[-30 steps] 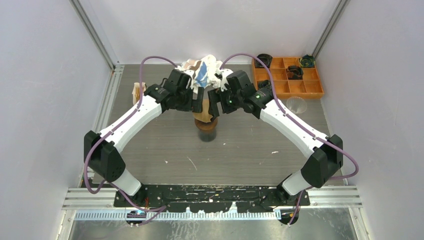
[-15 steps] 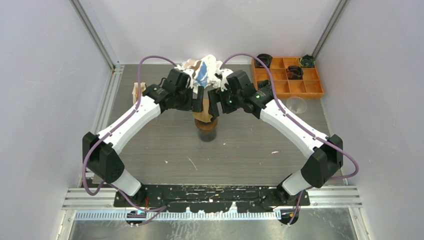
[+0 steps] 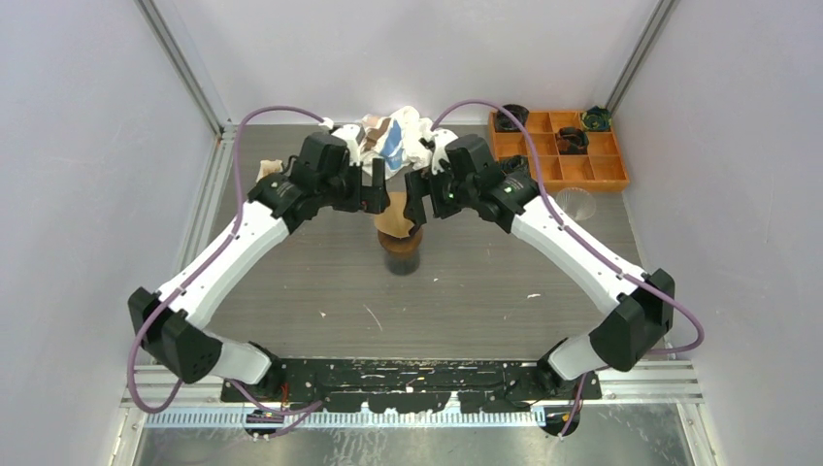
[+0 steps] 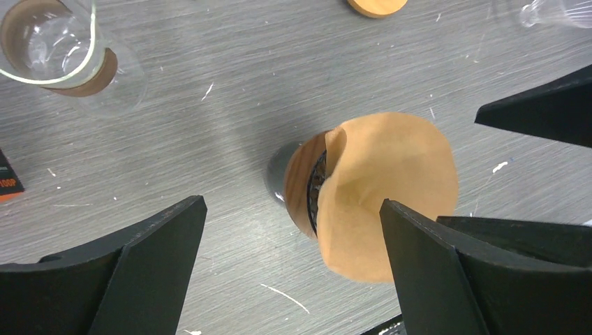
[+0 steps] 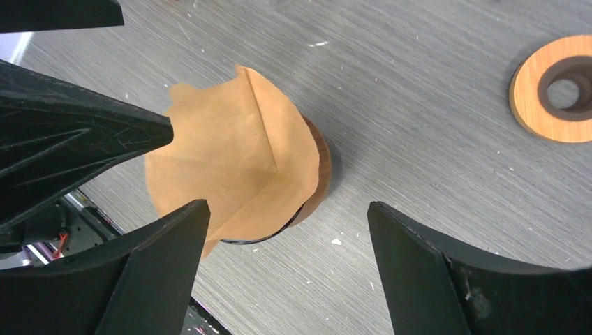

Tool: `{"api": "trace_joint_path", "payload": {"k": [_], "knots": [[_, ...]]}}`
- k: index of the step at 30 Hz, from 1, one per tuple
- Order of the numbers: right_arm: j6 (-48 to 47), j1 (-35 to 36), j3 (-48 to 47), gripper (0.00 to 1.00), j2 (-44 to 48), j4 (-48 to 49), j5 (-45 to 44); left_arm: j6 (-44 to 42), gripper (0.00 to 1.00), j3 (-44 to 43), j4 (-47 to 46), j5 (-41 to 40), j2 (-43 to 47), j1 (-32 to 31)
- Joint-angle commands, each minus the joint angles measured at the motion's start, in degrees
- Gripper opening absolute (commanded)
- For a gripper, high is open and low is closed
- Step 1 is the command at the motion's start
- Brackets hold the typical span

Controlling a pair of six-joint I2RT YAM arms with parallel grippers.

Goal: Place the coffee filter in the dripper
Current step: Adjust the coffee filter in the coffee dripper, then pick up the coffee server from the center of the board.

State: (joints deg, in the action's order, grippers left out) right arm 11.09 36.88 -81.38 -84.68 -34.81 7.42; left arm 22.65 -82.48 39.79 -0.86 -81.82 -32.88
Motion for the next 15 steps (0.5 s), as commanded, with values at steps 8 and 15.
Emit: {"api": "trace_joint_path", "payload": {"k": [8, 15], "knots": [[-0.8, -1.3, 7.5, 0.94, 12.3, 11.2, -3.5, 1.6, 0.99, 14.2, -8.5, -3.1, 17.5, -0.2], [-1.4, -3.6, 12.9, 0.97, 15.8, 12.9, -11.4, 0.9, 0.99, 23.2, -7.7, -8.5, 27.3, -0.1]]}}
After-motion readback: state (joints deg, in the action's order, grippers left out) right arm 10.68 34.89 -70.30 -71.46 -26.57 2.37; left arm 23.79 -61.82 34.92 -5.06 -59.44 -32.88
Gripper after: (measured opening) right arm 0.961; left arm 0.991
